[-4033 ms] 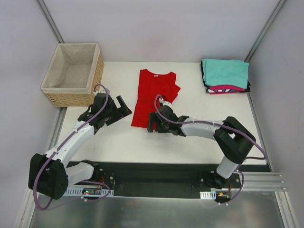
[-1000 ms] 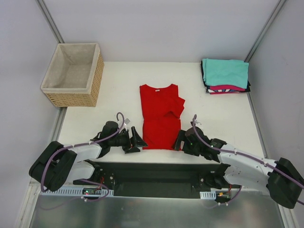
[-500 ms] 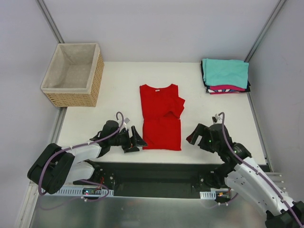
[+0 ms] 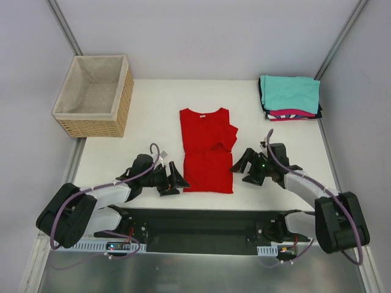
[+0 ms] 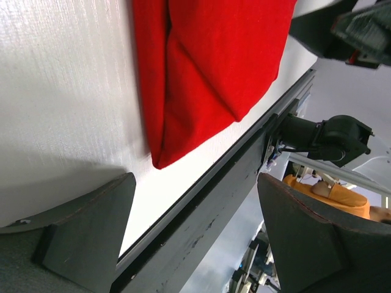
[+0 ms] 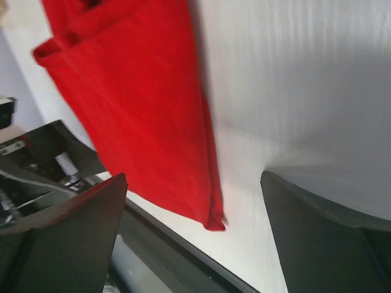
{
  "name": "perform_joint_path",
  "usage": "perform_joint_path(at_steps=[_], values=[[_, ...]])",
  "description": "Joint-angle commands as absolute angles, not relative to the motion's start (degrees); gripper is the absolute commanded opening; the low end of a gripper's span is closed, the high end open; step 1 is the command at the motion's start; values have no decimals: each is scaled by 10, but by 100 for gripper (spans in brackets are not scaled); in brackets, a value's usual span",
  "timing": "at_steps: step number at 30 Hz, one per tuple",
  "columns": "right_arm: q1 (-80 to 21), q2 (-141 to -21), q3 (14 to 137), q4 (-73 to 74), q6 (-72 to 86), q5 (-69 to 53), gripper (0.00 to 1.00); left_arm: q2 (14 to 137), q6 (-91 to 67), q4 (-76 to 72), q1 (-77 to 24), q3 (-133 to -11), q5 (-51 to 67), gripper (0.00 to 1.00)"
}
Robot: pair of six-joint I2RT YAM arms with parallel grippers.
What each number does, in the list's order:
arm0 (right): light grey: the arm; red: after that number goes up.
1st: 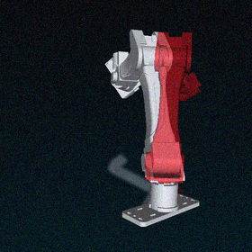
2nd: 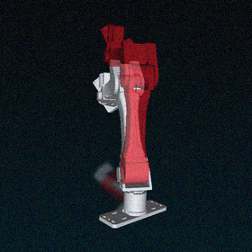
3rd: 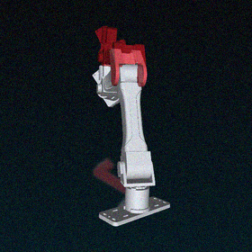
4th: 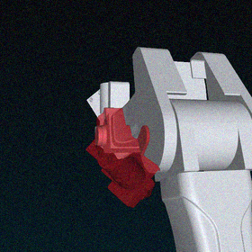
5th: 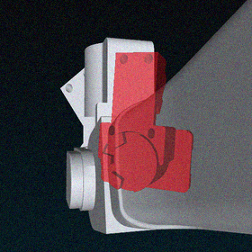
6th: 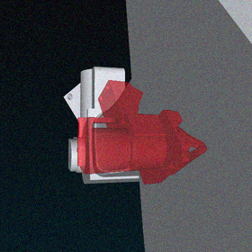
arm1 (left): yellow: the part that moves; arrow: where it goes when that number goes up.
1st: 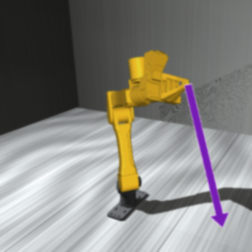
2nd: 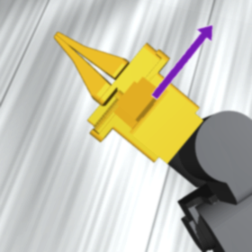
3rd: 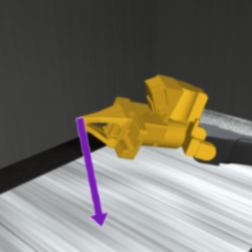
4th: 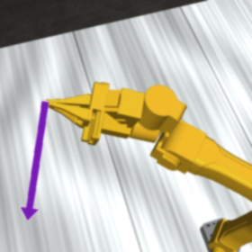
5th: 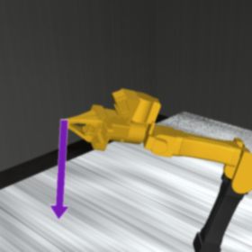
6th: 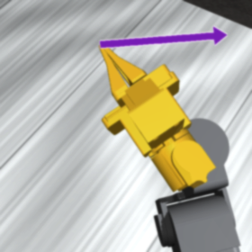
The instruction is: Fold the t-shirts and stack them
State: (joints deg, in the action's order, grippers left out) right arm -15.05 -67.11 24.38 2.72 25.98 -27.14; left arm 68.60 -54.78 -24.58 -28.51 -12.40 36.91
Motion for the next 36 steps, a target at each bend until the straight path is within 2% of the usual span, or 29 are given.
perform_joint_path(at_steps=[1,5,11,18,25,29,33,36], values=[[-99,-735,222,-164,257,-409,96,691,-521,-225,-287,-130,349,83],[-70,-753,188,-218,271,-439,96,704,-520,-230,-287,-128,338,83],[-69,-710,128,-226,274,-418,96,756,-529,-264,-287,-135,345,83],[-70,-644,112,-152,254,-396,96,802,-536,-287,-287,-148,358,82],[-69,-532,88,-56,234,-375,96,780,-533,-273,-286,-136,341,82],[-69,-505,77,-28,231,-367,97,777,-535,-275,-286,-126,338,82],[-69,-518,74,-34,236,-366,97,780,-539,-281,-286,-120,345,66],[-70,-524,72,-43,241,-367,97,786,-541,-287,-286,-113,345,61]])
